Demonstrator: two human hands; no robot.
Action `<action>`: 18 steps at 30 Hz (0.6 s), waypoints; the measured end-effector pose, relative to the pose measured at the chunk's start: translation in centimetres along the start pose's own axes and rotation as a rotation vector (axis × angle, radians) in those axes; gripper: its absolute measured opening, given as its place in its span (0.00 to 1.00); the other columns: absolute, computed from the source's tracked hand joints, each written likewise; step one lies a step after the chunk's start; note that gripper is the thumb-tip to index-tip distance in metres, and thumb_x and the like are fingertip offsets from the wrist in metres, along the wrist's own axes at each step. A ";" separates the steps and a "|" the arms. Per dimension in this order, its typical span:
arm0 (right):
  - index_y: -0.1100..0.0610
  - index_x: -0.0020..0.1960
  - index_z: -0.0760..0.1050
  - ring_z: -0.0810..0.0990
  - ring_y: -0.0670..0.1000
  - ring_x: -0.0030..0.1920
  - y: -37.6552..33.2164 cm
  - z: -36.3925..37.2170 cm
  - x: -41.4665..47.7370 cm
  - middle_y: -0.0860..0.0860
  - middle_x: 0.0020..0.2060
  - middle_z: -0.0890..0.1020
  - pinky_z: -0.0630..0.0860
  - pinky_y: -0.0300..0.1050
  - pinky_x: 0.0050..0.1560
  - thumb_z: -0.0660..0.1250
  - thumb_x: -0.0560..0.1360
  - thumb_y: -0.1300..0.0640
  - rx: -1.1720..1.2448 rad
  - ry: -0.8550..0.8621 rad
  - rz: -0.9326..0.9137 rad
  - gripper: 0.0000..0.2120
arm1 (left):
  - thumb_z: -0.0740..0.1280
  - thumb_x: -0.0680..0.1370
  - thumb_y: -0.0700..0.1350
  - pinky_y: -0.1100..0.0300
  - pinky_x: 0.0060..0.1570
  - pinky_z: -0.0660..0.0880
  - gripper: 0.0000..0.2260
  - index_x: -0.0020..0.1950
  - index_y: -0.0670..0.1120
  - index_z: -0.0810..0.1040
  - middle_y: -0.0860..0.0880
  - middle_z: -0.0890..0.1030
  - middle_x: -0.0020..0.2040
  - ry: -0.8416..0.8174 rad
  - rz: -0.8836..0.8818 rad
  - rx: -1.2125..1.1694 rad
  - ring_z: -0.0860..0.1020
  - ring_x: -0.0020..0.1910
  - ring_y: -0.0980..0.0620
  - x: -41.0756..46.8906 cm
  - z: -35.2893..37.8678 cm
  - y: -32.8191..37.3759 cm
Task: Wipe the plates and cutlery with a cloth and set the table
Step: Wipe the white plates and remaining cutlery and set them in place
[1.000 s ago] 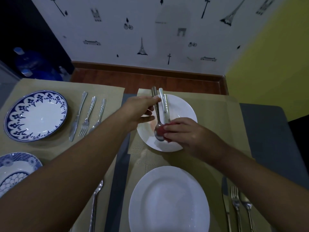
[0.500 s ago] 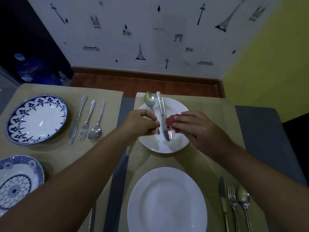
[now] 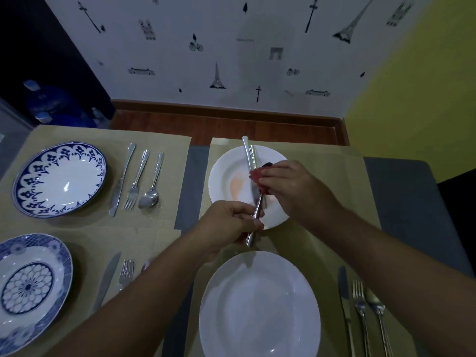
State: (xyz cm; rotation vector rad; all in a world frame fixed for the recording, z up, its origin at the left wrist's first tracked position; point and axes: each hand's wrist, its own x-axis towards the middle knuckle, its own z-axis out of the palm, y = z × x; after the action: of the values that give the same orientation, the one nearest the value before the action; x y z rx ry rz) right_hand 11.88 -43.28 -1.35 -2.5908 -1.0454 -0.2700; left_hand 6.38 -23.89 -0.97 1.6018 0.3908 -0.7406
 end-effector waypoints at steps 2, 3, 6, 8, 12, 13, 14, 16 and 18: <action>0.59 0.60 0.81 0.78 0.56 0.60 -0.5 0.5 -0.5 0.53 0.59 0.82 0.74 0.51 0.63 0.68 0.75 0.63 -0.009 -0.068 -0.035 0.14 | 0.74 0.75 0.37 0.65 0.36 0.79 0.06 0.50 0.46 0.87 0.49 0.86 0.43 0.001 0.001 -0.001 0.85 0.36 0.55 0.0 0.1 -0.1; 0.58 0.60 0.80 0.77 0.55 0.61 -0.7 0.6 -0.9 0.52 0.60 0.81 0.74 0.51 0.63 0.68 0.75 0.63 -0.015 -0.116 -0.067 0.14 | 0.74 0.75 0.37 0.64 0.37 0.80 0.06 0.49 0.46 0.86 0.48 0.86 0.44 0.000 0.002 0.010 0.85 0.38 0.53 0.0 0.1 -0.2; 0.58 0.59 0.81 0.77 0.55 0.60 -0.1 0.6 -1.0 0.52 0.60 0.82 0.75 0.51 0.61 0.68 0.74 0.63 -0.013 -0.104 -0.062 0.14 | 0.73 0.76 0.36 0.62 0.39 0.81 0.06 0.51 0.43 0.85 0.43 0.86 0.46 -0.021 -0.026 -0.053 0.85 0.41 0.49 -0.3 0.3 -0.4; 0.58 0.59 0.81 0.78 0.55 0.59 0.6 0.4 -0.6 0.52 0.59 0.82 0.76 0.52 0.60 0.68 0.75 0.63 -0.001 -0.051 -0.025 0.13 | 0.71 0.77 0.34 0.60 0.40 0.82 0.07 0.54 0.40 0.84 0.41 0.86 0.48 -0.051 -0.047 -0.136 0.84 0.41 0.49 -0.4 0.4 -0.3; 0.57 0.59 0.81 0.78 0.55 0.58 0.8 0.5 -0.3 0.51 0.59 0.82 0.75 0.52 0.59 0.68 0.75 0.64 0.000 -0.025 -0.044 0.13 | 0.71 0.78 0.36 0.60 0.40 0.82 0.07 0.55 0.42 0.84 0.44 0.86 0.48 -0.057 -0.057 -0.115 0.85 0.44 0.48 -0.2 0.5 0.1; 0.57 0.60 0.81 0.78 0.56 0.58 0.8 0.5 -0.3 0.51 0.59 0.82 0.75 0.51 0.60 0.68 0.75 0.64 0.001 -0.026 -0.043 0.14 | 0.73 0.77 0.38 0.62 0.38 0.81 0.06 0.53 0.44 0.85 0.46 0.86 0.46 -0.048 -0.059 -0.085 0.85 0.43 0.51 0.0 0.5 0.2; 0.57 0.60 0.81 0.78 0.55 0.59 0.8 0.5 -0.3 0.51 0.59 0.82 0.75 0.51 0.60 0.68 0.75 0.64 0.005 -0.028 -0.041 0.14 | 0.74 0.76 0.40 0.64 0.37 0.80 0.04 0.50 0.46 0.85 0.48 0.85 0.45 -0.036 -0.069 -0.069 0.84 0.41 0.53 0.1 0.5 0.2; 0.57 0.60 0.80 0.78 0.55 0.59 0.7 0.3 -0.4 0.51 0.59 0.82 0.75 0.52 0.60 0.68 0.75 0.64 0.017 -0.031 -0.038 0.14 | 0.74 0.77 0.43 0.65 0.37 0.78 0.02 0.49 0.47 0.86 0.49 0.84 0.46 -0.016 -0.077 -0.014 0.82 0.42 0.54 0.5 0.5 0.1; 0.58 0.60 0.81 0.79 0.56 0.58 0.4 0.0 -0.4 0.52 0.58 0.82 0.75 0.51 0.61 0.70 0.74 0.64 0.005 -0.019 -0.032 0.14 | 0.73 0.77 0.46 0.67 0.36 0.76 0.04 0.50 0.48 0.85 0.50 0.83 0.46 0.008 -0.070 0.077 0.79 0.42 0.54 0.9 0.6 0.1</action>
State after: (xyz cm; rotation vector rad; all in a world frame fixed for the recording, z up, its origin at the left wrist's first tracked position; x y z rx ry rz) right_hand 11.88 -43.78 -1.56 -2.5784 -1.0940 -0.2512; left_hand 6.96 -24.61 -1.46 1.6706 0.4305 -0.8115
